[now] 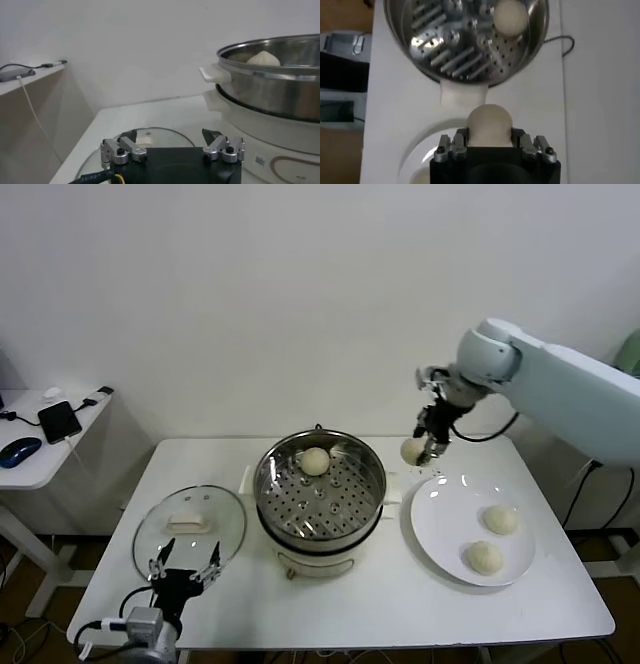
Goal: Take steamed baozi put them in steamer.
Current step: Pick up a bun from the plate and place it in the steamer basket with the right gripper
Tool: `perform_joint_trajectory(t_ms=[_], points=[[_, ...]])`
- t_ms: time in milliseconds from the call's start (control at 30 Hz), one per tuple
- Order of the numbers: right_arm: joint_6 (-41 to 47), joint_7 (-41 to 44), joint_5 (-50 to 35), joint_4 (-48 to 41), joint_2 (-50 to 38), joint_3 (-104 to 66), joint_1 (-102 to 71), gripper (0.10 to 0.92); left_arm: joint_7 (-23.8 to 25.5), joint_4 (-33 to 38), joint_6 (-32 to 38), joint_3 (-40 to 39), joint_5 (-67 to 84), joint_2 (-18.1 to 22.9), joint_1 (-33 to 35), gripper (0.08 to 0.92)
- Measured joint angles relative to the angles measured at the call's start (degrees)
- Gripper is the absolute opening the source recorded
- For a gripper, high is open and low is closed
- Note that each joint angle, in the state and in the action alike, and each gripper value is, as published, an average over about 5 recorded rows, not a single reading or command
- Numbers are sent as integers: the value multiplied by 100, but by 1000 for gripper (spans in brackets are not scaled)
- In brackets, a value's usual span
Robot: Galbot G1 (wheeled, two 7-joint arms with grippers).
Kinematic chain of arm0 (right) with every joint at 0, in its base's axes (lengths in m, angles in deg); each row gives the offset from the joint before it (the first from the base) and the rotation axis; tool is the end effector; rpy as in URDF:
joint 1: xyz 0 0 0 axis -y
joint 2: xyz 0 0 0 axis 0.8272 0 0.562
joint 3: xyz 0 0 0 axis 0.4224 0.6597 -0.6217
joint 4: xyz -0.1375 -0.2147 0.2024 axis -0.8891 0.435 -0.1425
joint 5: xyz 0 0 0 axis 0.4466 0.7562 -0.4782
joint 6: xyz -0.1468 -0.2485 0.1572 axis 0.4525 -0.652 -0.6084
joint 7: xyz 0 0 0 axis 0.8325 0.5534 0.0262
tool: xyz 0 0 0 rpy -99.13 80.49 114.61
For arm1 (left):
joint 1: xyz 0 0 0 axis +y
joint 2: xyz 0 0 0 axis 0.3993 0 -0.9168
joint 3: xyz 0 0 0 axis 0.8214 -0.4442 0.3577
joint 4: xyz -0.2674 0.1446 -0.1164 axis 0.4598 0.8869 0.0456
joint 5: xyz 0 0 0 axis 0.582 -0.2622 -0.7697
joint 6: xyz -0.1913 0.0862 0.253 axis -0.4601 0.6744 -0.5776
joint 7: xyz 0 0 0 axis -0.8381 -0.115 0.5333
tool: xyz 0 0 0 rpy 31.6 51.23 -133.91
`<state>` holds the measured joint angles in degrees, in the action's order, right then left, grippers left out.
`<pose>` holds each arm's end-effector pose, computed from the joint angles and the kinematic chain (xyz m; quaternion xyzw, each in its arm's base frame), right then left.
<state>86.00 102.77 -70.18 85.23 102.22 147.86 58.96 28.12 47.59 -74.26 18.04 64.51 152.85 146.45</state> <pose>0.5181 0.0115 0.0107 0.5280 -0.5644 0.4835 0.4110 0.1479 0.0516 -0.2930 0.0117 -0.9843 -0.0680 0.1623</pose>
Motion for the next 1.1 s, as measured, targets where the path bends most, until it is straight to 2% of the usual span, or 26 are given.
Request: perform_joint_trajectory(t_ms=[267, 567, 1100], points=[[282, -167, -440, -452, 1247, 418, 112, 568, -3, 113, -39, 10, 19, 0, -38, 823], [445, -373, -420, -1205, 2394, 591, -282, 567, -1, 138, -67, 20, 90, -6, -63, 823], [457, -580, 55, -2319, 3612, 389, -996, 568, 11, 126, -100, -38, 165, 0, -86, 823]])
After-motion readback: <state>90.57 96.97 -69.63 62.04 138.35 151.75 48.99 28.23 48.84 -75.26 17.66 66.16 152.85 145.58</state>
